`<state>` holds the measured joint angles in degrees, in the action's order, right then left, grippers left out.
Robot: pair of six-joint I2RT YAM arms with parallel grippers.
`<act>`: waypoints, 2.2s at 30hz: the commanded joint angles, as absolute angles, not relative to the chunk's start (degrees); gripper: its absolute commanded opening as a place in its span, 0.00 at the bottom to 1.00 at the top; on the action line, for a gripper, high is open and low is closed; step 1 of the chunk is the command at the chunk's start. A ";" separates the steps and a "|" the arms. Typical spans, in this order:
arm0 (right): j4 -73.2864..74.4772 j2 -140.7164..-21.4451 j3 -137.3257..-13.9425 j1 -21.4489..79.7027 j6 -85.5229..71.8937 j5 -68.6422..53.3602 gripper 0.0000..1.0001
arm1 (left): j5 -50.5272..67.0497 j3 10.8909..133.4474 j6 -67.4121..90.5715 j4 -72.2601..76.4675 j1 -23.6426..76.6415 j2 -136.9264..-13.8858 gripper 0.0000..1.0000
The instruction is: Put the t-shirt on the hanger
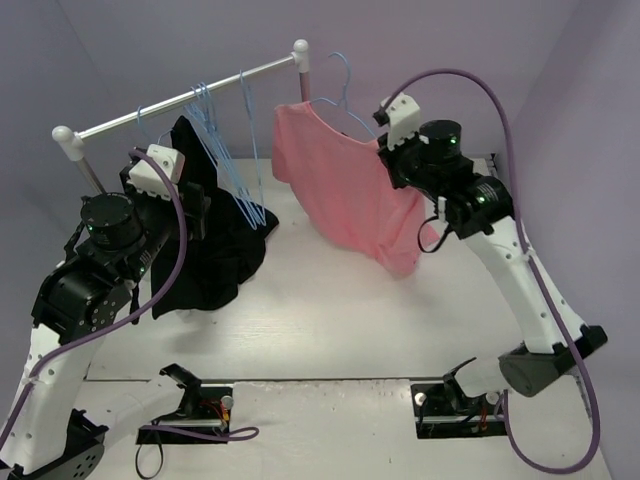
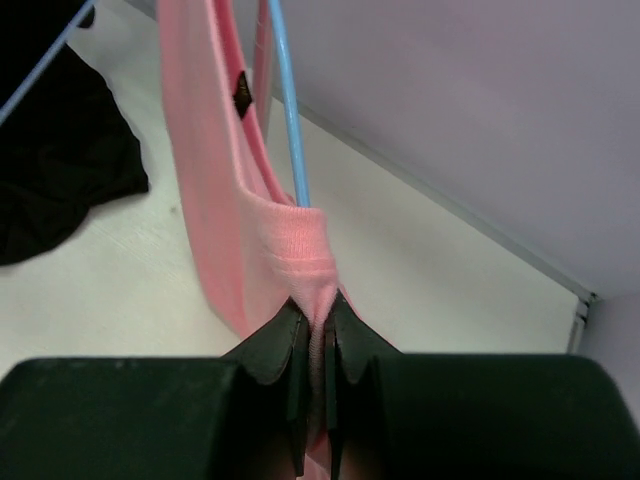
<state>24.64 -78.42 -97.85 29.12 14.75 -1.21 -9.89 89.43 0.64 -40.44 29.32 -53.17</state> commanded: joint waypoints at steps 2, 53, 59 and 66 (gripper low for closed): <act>11.76 -86.51 -104.86 33.93 14.40 4.06 0.00 | -15.91 89.56 3.78 -42.20 29.09 -49.82 0.61; -0.63 -46.28 -61.59 30.23 8.68 18.03 1.00 | -26.47 79.05 1.81 -54.23 29.18 -30.03 0.76; 1.94 -27.64 -49.41 30.23 0.52 26.26 1.00 | -27.66 75.80 1.98 -55.20 29.18 -24.82 0.78; 7.30 -24.03 -45.19 30.32 -1.40 31.22 1.00 | -31.38 73.55 2.46 -55.93 29.18 -23.41 0.79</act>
